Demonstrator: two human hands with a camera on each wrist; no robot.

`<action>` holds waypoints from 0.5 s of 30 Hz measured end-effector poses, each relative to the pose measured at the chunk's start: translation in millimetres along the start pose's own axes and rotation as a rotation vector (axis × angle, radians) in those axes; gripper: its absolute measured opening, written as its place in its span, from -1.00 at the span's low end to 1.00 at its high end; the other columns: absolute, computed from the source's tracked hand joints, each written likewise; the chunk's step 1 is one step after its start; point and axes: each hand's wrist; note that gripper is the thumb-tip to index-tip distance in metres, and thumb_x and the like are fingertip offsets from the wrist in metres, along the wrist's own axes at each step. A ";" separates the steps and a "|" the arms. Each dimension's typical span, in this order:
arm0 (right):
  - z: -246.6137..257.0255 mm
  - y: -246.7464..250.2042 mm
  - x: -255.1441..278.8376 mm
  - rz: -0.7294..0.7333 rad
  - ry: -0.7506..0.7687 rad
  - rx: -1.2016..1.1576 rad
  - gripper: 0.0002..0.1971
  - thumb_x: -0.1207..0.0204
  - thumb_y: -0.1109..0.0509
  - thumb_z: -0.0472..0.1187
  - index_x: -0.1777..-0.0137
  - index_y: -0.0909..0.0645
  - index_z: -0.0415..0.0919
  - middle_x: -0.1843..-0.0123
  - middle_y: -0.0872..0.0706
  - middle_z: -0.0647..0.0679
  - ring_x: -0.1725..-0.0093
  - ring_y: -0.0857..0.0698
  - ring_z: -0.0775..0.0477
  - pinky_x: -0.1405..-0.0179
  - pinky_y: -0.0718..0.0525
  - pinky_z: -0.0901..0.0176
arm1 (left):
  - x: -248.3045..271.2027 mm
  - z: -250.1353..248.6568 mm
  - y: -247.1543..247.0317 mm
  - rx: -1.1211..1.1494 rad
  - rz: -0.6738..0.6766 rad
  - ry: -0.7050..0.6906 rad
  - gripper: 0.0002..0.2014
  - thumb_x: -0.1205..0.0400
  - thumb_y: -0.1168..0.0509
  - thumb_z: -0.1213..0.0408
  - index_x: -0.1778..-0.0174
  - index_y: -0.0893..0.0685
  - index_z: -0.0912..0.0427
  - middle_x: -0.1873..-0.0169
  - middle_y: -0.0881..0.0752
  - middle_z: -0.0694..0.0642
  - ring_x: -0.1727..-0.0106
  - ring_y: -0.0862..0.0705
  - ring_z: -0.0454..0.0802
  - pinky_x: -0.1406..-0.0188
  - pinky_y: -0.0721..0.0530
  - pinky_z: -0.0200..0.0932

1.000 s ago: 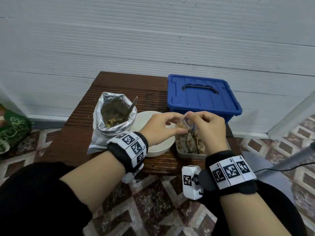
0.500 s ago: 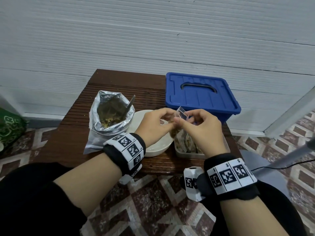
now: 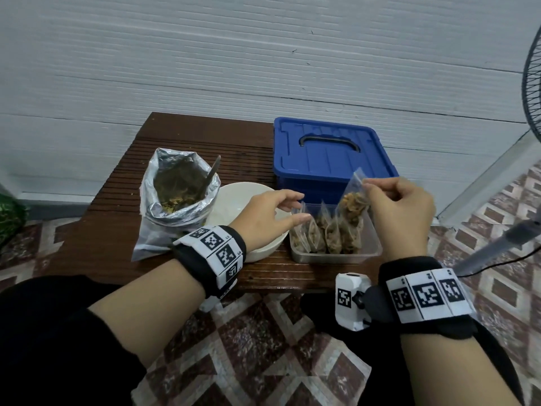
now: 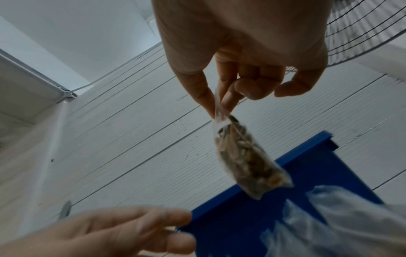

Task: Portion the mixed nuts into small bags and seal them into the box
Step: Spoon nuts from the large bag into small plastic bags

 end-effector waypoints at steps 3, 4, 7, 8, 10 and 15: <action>-8.4 11.2 -4.5 -0.081 -0.038 0.040 -0.86 -0.47 -0.41 -0.29 0.25 -0.68 -0.04 0.35 -0.67 0.07 0.35 -0.60 0.17 0.30 -0.52 0.38 | 1.0 2.6 -3.5 -0.017 0.014 -0.010 -0.57 -0.59 -0.40 0.07 -0.37 -0.59 0.05 -0.13 -0.71 -0.10 -0.14 -0.63 -0.28 0.06 -0.40 -0.74; -11.1 13.3 -5.0 -0.093 -0.056 0.063 -0.89 -0.47 -0.40 -0.29 0.22 -0.70 -0.09 0.35 -0.67 0.07 0.35 -0.59 0.19 0.31 -0.50 0.39 | 1.4 3.3 -4.2 -0.026 0.021 -0.011 -0.57 -0.59 -0.40 0.06 -0.38 -0.59 0.05 -0.14 -0.72 -0.09 -0.15 -0.63 -0.27 0.06 -0.40 -0.74; -17.8 14.2 -4.2 -0.107 -0.082 0.132 -0.91 -0.46 -0.39 -0.27 0.19 -0.70 -0.09 0.34 -0.67 0.06 0.31 -0.61 0.11 0.23 -0.53 0.28 | 2.2 5.0 -5.3 -0.042 0.037 -0.009 -0.56 -0.59 -0.39 0.04 -0.38 -0.59 0.06 -0.16 -0.72 -0.08 -0.17 -0.63 -0.27 0.06 -0.40 -0.74; -18.9 13.6 -4.0 -0.112 -0.081 0.150 -0.91 -0.47 -0.39 -0.27 0.20 -0.69 -0.08 0.33 -0.67 0.06 0.27 -0.62 0.07 0.18 -0.52 0.25 | 2.2 5.0 -5.4 -0.044 0.040 -0.008 -0.56 -0.59 -0.39 0.05 -0.38 -0.59 0.06 -0.16 -0.72 -0.08 -0.17 -0.63 -0.27 0.05 -0.40 -0.74; -21.6 11.8 -5.0 -0.119 -0.078 0.184 -0.90 -0.48 -0.38 -0.27 0.20 -0.68 -0.06 0.31 -0.67 0.04 0.21 -0.64 0.01 0.13 -0.52 0.21 | 2.0 4.6 -5.0 -0.046 0.040 -0.006 -0.57 -0.59 -0.39 0.06 -0.38 -0.59 0.06 -0.15 -0.72 -0.09 -0.17 -0.63 -0.28 0.05 -0.39 -0.75; -30.0 12.5 -8.9 -0.150 -0.091 0.268 -0.88 -0.48 -0.36 -0.26 0.10 -0.73 -0.15 0.26 -0.69 0.01 0.15 -0.66 -0.03 0.06 -0.55 0.15 | 2.3 4.1 -3.7 -0.038 0.039 0.001 -0.60 -0.60 -0.39 0.10 -0.35 -0.61 0.07 -0.13 -0.73 -0.08 -0.13 -0.64 -0.30 0.06 -0.39 -0.75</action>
Point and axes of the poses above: each hand's wrist, its own x-axis away from the middle knuckle, its own y-axis out of the back of the hand, z = x × y
